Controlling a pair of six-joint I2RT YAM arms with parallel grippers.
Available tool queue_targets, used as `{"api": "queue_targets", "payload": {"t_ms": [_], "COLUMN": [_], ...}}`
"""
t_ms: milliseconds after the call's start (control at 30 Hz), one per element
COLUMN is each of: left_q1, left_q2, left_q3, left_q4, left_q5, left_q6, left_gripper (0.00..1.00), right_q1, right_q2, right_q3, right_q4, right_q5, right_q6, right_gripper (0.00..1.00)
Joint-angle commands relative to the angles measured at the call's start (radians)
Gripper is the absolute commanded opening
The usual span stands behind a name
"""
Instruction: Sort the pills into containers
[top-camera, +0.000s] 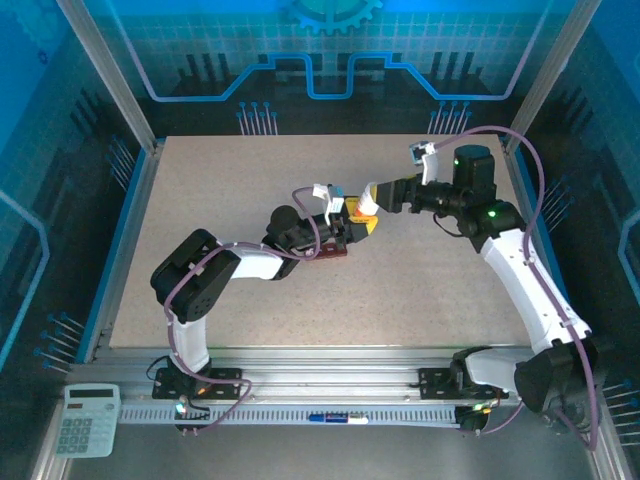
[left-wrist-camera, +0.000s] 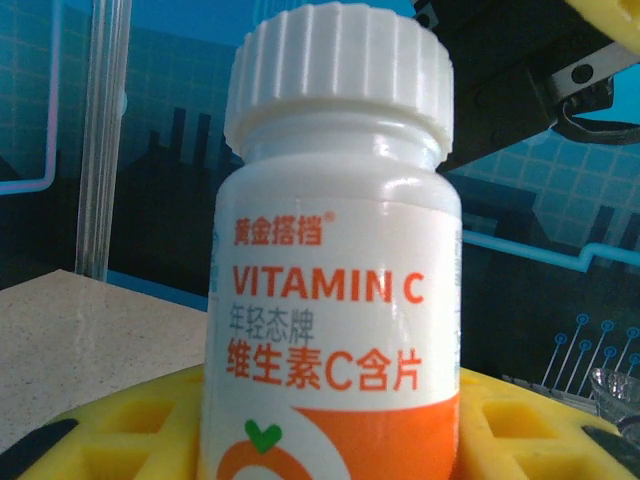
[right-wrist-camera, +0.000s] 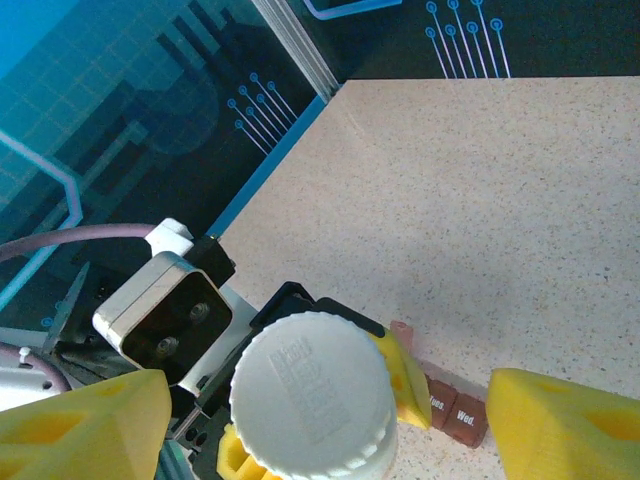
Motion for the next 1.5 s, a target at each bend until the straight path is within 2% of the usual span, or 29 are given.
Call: {"api": "queue_targets", "payload": {"t_ms": [0,167,600,1000,1333,1467], "left_q1": [-0.004,-0.006,-0.007,-0.007,-0.004,-0.004], "left_q2": [-0.033,-0.036,-0.036,-0.034,-0.035,-0.035], "left_q3": [0.034,0.032,0.030,0.031,0.026,0.026], "left_q4": [0.042,0.042,0.041,0.041,0.041,0.041], "left_q5": [0.008,0.013,0.022,0.030,0.056,0.059], "left_q6": [-0.024,-0.028,-0.023,-0.018,-0.010,-0.010], "left_gripper": [0.00,0.00,0.00,0.00,0.00,0.00], "right_q1": [0.024,0.038,0.066,0.074,0.098,0.105], "right_q2": [0.009,0.027,0.070,0.086,0.114,0.130], "right_q3": [0.044,0.065,0.111,0.125,0.211,0.227], "right_q4": [-0.006,-0.023,-0.091,-0.134,-0.311,-0.341], "right_q5": [0.022,0.032,0.048,0.047,0.096,0.102], "right_q6": [-0.036,-0.045,-0.086,-0.117,-0.285,-0.294], "right_gripper": [0.83,0.82,0.69,0.37,0.32,0.32]}}
